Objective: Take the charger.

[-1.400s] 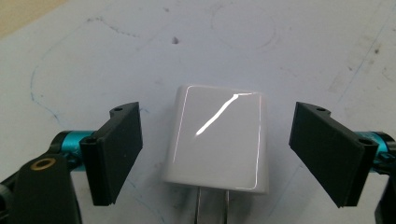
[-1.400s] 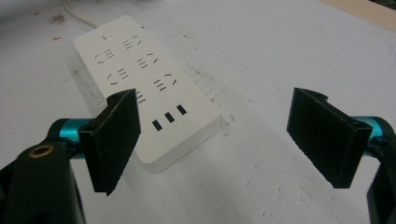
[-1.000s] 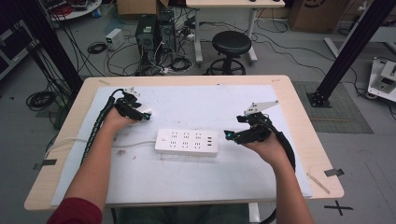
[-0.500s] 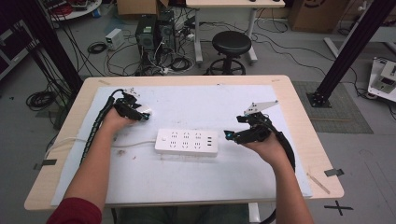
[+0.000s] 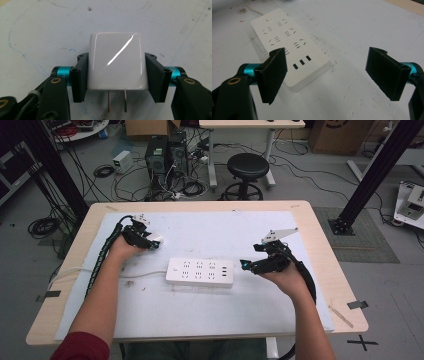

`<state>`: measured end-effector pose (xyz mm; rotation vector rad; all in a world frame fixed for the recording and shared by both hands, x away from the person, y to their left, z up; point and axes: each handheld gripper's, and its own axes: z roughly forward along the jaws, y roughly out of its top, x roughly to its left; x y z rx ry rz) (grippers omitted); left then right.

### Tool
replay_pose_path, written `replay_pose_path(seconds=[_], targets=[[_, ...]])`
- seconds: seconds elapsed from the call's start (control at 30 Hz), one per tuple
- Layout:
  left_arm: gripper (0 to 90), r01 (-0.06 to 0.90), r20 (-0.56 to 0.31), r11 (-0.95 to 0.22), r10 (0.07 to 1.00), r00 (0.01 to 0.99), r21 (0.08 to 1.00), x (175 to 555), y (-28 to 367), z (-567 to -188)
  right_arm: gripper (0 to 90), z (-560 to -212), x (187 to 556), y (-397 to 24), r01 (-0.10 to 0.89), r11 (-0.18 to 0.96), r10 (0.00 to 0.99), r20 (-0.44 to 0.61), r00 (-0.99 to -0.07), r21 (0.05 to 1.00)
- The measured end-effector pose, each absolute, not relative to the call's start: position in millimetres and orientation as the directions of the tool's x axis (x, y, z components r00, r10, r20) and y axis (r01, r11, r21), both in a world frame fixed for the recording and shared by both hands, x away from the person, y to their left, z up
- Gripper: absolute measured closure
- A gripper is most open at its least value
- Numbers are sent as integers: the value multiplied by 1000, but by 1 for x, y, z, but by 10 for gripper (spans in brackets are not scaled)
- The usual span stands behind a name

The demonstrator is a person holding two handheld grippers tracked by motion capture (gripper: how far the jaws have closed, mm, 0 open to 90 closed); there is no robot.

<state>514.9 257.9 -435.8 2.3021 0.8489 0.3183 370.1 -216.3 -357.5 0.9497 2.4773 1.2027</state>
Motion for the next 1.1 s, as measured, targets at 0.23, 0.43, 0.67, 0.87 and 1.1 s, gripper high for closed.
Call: replay_pose_path(seconds=[0.23,0.43,0.67,0.87,1.1], targets=[[425,446,31,-591,625,780,672,506,255,-420,179,-357,370,-217,450,453,638,72,-766,770],[425,400,53,-578,612,789,711,490,256,-395,178,-356,372,-219,449,454,640,69,-765,770],[426,357,61,-546,603,795,758,454,258,-361,178,-353,372,-221,436,450,630,69,-774,779],[426,338,69,-543,595,800,769,443,258,-353,179,-351,372,-221,432,450,623,71,-779,781],[425,262,73,-525,534,842,810,391,250,-329,178,-345,370,-223,416,447,612,68,-788,792]])
